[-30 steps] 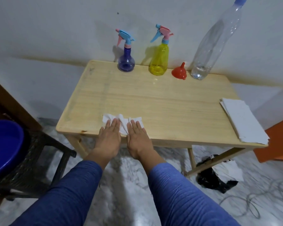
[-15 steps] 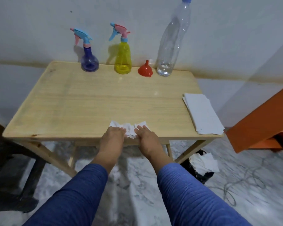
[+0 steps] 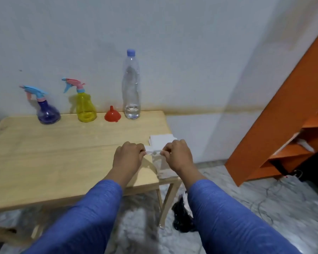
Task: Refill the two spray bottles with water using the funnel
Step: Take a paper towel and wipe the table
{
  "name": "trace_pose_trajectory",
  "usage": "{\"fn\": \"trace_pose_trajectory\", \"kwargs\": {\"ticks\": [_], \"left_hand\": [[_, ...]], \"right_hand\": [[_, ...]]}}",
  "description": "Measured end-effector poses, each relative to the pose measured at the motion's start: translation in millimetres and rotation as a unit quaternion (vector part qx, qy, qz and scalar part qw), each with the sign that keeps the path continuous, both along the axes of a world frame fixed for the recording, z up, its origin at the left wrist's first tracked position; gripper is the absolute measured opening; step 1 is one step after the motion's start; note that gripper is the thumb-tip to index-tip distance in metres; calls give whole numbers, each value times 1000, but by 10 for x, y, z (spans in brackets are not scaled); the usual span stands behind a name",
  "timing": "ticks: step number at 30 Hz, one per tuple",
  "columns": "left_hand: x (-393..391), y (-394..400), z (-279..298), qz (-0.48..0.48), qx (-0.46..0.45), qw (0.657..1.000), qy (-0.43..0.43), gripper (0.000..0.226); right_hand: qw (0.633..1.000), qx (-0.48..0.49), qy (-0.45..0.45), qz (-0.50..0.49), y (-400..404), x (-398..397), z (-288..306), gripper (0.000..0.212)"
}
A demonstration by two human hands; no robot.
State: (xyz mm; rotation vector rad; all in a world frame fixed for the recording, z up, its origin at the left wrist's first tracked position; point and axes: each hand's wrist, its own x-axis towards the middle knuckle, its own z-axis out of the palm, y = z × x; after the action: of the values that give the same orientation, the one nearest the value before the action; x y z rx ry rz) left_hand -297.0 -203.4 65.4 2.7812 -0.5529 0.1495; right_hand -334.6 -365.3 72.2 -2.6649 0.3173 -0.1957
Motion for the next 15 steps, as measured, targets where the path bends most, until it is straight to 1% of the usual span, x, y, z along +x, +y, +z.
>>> {"fn": "trace_pose_trajectory", "kwargs": {"ticks": [5,8,12,15], "left_hand": [[79,-881,363,-47,14,998,-48,26],[115,-1367,499,-80,1,995,-61,26],[204,-1966,471,-136,-12,989,-53,27],[270,-2407,311,-180,-31,983,-25,27]], "right_hand": [[998,-2,-34,-57,-790,-58,352,17],[994,-12,-32,-99,-1225,-87,410,16],[986,-23,-26,-161,-1734,-146,381,16],[980,-30,-12,-197,-2090,-208,281,17]]}}
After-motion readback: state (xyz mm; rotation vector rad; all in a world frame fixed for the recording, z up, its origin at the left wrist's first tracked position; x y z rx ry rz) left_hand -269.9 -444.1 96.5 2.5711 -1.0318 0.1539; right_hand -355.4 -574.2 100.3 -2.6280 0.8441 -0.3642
